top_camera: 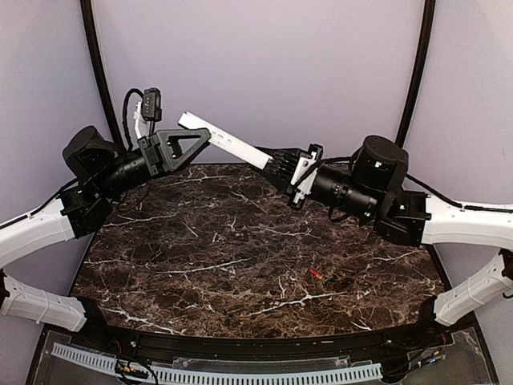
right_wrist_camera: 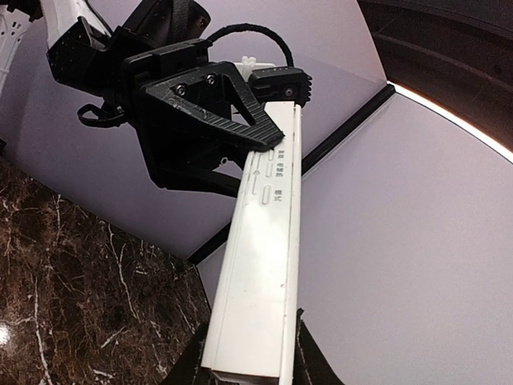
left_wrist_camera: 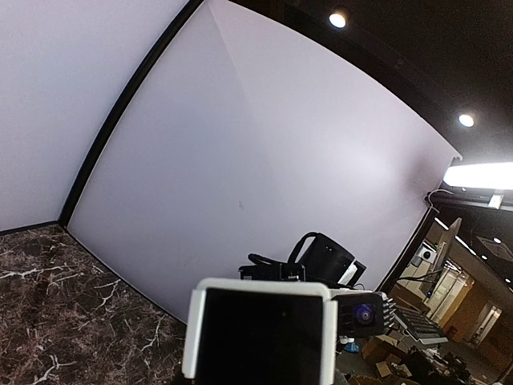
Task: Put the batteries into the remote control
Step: Remove the battery cover from the remote control.
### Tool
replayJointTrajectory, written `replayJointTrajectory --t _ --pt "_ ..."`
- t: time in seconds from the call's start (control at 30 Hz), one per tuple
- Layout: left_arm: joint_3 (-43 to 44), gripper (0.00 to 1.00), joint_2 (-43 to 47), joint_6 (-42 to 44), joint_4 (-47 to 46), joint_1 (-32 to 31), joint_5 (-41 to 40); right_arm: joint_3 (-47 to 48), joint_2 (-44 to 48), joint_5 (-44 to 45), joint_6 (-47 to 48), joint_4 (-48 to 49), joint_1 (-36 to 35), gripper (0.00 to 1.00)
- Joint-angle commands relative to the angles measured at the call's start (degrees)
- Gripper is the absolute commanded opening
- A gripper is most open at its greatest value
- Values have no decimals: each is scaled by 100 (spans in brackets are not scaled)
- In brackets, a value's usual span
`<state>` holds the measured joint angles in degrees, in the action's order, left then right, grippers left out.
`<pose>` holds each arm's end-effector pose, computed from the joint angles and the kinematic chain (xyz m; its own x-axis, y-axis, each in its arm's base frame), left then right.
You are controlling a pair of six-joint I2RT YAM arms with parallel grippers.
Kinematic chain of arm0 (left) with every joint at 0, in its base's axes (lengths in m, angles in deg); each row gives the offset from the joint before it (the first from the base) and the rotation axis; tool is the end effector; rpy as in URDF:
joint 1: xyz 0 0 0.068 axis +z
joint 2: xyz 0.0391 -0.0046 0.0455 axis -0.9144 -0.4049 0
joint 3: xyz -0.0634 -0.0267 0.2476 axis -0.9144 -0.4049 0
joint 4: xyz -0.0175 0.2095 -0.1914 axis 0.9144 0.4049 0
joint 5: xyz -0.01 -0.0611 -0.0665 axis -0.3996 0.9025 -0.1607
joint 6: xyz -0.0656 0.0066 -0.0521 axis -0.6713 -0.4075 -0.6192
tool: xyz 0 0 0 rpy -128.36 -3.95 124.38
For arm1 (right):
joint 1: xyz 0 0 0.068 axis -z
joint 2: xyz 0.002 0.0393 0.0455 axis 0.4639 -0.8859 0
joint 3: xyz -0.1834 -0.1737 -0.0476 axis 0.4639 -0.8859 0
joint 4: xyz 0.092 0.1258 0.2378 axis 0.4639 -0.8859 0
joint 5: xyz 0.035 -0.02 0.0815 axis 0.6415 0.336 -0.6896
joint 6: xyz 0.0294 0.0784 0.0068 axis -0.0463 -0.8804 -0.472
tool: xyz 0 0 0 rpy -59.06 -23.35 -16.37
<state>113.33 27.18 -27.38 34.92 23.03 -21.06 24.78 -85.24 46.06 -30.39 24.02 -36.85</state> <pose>0.1982 -0.2358 0.4123 -0.4241 -0.4296 -0.7972 0.8757 0.0300 -0.4820 0.1572 0.3389 0.3728 0.7353 -0.1760 -0.6545 -0.5664 0.3705 -0.7361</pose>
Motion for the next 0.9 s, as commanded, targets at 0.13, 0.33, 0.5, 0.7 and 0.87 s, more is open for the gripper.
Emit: replayJointTrajectory --t 0.13,0.33,0.5,0.7,0.87 --pt "156 0 111 191 -94 11 -29 21 95 -14 -248 -184 -63 13" --pt "142 0 124 206 -97 16 -73 -43 148 91 -294 -182 -80 57" --pt "107 0 128 189 -141 18 -75 -99 294 301 -273 -117 -81 73" --pt "102 0 161 244 -131 23 -80 -298 662 849 -157 -291 -72 71" --pt "96 0 136 224 -141 20 -68 -235 794 769 -145 -530 -81 52"
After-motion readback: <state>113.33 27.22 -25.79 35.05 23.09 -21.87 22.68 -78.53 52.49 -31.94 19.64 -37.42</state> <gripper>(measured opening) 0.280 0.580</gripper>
